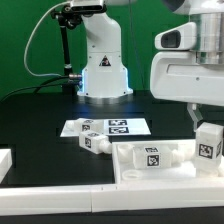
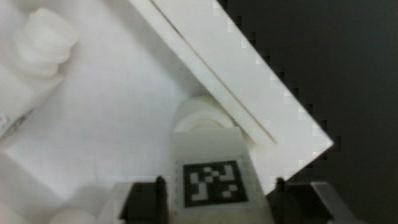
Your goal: Assemble one leg
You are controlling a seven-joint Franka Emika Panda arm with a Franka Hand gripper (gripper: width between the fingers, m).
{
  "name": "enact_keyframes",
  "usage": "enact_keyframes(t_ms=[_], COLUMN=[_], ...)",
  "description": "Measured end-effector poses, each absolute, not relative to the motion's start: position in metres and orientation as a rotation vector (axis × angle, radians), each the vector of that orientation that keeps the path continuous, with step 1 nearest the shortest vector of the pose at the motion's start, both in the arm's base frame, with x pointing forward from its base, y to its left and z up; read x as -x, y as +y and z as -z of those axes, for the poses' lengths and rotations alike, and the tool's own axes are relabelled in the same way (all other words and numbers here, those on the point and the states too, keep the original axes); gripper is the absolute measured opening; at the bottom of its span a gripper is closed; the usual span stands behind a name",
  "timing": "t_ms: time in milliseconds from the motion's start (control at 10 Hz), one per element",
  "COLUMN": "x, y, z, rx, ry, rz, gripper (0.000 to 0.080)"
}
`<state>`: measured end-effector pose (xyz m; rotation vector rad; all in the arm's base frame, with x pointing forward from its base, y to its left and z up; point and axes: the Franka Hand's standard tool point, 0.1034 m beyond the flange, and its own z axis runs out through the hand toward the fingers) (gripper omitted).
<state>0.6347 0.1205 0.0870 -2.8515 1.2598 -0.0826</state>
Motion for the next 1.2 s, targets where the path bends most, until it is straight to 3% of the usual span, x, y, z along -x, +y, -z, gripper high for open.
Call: enact_keyframes(t_ms=[400, 800, 900, 1000, 1100, 1200], x=[-0.638, -0.639, -0.636, -0.635, -0.637, -0.636], y=[0.140, 0.145, 0.145, 0.143, 0.136, 0.130], z=[-0.083, -0.083, -0.082, -0.083, -0.087, -0.087], rx=[2.284, 2.213, 2.317, 2.463, 2.627, 2.724], ry=[1.988, 2.012, 1.913, 1.758, 1.535, 1.373], rz=[0.034, 0.032, 0.024, 0.009, 0.007, -0.002], gripper=[0.0288, 0.0290, 0.0486, 0.0486, 0.0612, 0.0638])
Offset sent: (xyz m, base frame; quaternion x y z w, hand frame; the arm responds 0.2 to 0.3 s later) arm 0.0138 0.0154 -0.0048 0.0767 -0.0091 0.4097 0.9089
